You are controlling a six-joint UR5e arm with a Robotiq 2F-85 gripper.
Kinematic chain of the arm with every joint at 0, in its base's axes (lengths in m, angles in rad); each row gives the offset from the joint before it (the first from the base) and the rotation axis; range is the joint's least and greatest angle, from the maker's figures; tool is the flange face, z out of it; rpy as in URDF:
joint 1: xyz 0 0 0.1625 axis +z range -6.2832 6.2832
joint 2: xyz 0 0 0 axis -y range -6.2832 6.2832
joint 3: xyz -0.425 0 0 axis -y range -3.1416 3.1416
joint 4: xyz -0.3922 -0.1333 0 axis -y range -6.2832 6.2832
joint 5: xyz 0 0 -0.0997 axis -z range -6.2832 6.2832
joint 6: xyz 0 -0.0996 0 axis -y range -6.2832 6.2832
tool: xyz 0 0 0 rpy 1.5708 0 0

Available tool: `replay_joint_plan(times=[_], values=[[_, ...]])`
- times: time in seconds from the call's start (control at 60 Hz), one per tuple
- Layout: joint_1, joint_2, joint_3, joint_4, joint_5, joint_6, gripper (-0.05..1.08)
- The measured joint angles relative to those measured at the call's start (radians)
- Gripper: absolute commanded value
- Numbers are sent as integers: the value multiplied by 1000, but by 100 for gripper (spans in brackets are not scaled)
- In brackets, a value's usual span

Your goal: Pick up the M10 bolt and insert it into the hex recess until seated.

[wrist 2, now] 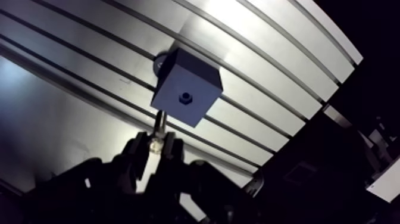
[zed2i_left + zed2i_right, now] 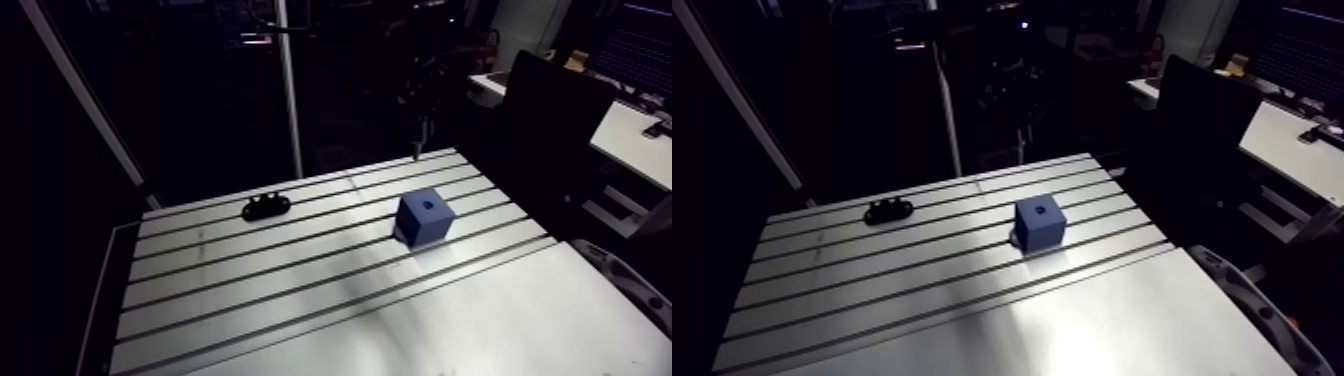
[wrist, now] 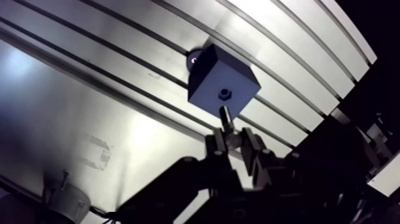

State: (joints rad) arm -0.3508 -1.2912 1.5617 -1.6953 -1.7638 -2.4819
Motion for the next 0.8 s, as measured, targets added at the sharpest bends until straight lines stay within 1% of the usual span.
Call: replay_joint_plan(times=[0.083, 0.417, 0.633, 0.8], values=[[-8, 0, 13, -9, 0, -1, 93], [-53, -10, 65, -38, 2, -4, 95], [-74, -12, 108, -113, 8, -14, 96], [-81, -8, 123, -147, 13, -23, 98]])
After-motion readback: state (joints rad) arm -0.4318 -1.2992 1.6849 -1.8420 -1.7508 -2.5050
